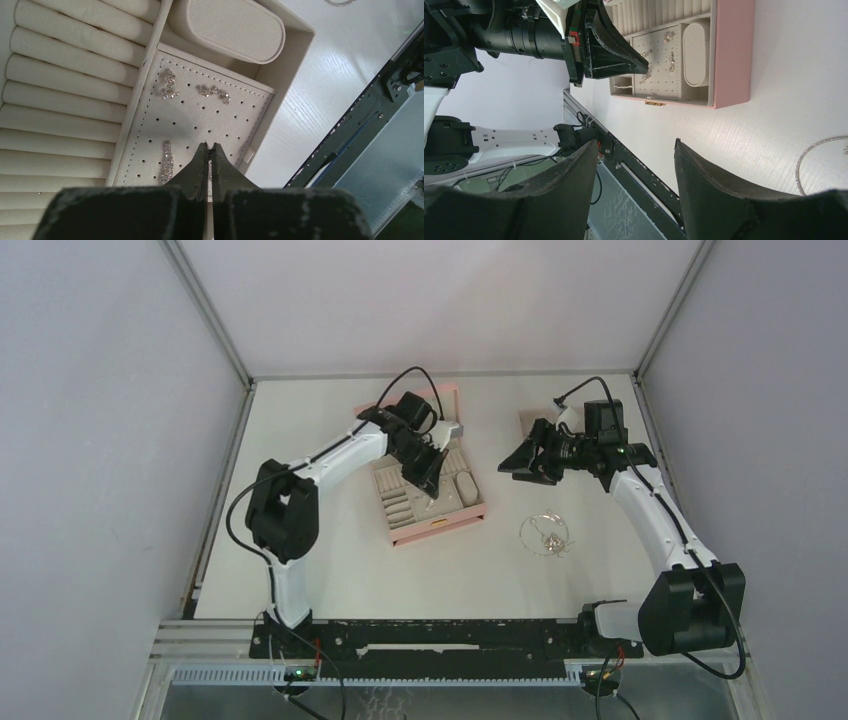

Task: Organize the mixed jewelry
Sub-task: Place the jewelry in the jewelry box.

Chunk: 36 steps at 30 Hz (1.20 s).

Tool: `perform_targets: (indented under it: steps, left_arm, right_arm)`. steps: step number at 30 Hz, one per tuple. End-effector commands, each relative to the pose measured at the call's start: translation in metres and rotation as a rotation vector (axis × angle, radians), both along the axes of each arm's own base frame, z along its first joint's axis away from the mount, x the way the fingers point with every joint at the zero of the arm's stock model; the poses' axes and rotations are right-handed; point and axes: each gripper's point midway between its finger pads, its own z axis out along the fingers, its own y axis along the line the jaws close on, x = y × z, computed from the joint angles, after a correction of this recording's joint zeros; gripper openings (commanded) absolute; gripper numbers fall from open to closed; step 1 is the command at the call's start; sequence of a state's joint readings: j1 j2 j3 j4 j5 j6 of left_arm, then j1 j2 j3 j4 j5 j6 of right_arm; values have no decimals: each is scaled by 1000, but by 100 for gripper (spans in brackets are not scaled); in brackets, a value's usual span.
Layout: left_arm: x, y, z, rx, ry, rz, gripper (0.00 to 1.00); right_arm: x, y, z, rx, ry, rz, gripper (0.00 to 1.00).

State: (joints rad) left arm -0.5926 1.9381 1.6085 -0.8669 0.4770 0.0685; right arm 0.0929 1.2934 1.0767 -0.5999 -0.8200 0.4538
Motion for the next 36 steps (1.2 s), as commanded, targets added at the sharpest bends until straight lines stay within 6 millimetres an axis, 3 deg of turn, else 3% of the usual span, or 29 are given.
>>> perform_targets:
  steps: [1,24,36]
  left_arm:
    - [8,-6,15,-28,-8,20,0]
    - [13,-11,2,-10,38,26,0]
    - [17,-3,1,5,36,49,0]
  right_arm:
    - [11,-1,17,-8,-80,5,66]
    - [15,1,11,3,-62,13,66]
    - [18,2,8,9,-52,16,66]
